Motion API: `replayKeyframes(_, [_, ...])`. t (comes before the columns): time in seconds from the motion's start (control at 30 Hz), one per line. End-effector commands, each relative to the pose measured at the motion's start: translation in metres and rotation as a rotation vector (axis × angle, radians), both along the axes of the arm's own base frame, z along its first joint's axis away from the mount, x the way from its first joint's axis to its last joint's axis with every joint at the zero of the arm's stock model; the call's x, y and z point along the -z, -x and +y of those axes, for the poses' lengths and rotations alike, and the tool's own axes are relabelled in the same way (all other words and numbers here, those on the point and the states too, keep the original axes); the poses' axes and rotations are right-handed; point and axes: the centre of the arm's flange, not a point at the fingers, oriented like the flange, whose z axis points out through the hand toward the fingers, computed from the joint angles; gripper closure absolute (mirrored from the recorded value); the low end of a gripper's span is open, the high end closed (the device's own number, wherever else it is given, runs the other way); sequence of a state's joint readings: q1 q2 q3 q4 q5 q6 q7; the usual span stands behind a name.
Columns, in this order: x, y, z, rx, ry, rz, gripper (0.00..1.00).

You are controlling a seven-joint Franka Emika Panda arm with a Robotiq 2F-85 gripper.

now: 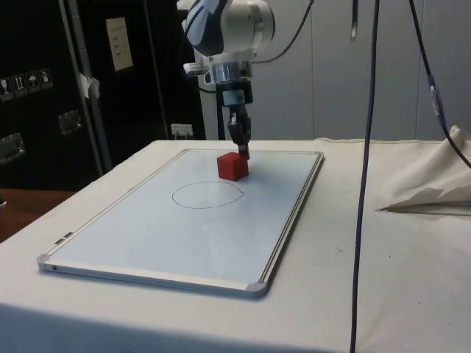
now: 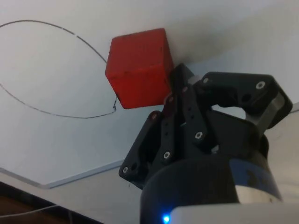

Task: Push the cube into the marked area.

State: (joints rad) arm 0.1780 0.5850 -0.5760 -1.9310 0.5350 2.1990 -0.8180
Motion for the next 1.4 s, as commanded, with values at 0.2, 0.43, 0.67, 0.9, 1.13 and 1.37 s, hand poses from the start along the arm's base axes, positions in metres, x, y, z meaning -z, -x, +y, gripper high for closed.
replayKeyframes(0.2, [-0.001, -0.009, 0.016, -0.003, -0.04, -0.012, 1.0])
replayKeyframes(0.43, [0.001, -0.026, 0.031, -0.019, -0.056, -0.026, 1.0])
replayKeyframes(0.67, [0.003, -0.04, 0.045, -0.03, -0.056, -0.043, 1.0])
replayKeyframes(0.9, [0.002, -0.048, 0.063, -0.037, -0.07, -0.057, 1.0])
replayKeyframes(1.13, [-0.004, -0.048, 0.077, -0.039, -0.086, -0.062, 1.0])
replayKeyframes(1.37, [-0.007, -0.045, 0.092, -0.04, -0.11, -0.061, 1.0])
